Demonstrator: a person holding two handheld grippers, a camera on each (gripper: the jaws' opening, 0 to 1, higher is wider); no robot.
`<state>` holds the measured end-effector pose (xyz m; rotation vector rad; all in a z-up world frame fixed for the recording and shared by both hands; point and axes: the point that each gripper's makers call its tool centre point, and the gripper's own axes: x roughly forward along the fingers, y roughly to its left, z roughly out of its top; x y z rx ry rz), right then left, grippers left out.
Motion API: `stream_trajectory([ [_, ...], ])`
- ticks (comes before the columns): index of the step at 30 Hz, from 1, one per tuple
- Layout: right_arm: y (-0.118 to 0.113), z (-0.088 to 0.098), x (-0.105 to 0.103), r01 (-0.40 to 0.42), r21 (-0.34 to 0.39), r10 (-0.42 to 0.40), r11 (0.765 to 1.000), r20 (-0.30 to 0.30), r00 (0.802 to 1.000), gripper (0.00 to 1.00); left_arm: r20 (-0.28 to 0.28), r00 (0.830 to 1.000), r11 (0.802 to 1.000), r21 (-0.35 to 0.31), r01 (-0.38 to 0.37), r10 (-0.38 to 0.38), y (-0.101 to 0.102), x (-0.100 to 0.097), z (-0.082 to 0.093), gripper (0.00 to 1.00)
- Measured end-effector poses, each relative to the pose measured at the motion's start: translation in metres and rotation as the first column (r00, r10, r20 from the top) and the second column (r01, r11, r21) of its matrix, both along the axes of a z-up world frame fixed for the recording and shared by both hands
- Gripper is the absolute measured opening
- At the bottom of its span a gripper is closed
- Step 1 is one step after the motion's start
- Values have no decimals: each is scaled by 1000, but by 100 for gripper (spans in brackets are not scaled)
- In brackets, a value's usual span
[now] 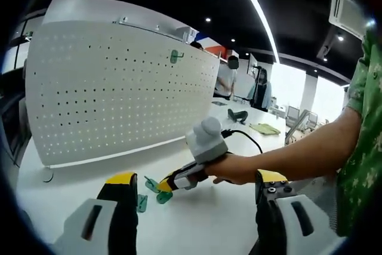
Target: Insert the hook assembly into the mounting plate slot until the hook locks in place.
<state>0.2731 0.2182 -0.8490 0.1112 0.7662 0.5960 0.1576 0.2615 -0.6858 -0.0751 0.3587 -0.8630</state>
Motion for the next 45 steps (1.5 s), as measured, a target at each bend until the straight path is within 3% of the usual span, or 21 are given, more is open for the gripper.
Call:
stream_trajectory([
  [23,2,-1,3,17,26,-17,1000,-12,1000,4,-7,1000,1000,-2,-3,3,1,2,-3,82],
  [29,1,4,7,43,76,-41,996,-19,999,2,-9,1000,1000,-1,-3,3,1,3,-5,82],
  [32,4,9,11,72,144,-67,987,-39,997,0,-8,1000,1000,-1,-3,3,1,3,-4,82],
  [33,1,7,11,66,121,-62,990,-36,997,0,-8,1000,1000,-2,-3,3,1,3,-4,82],
  [45,-3,11,8,104,186,-91,977,-76,993,0,-5,1000,1000,-4,-5,5,2,4,-3,82],
])
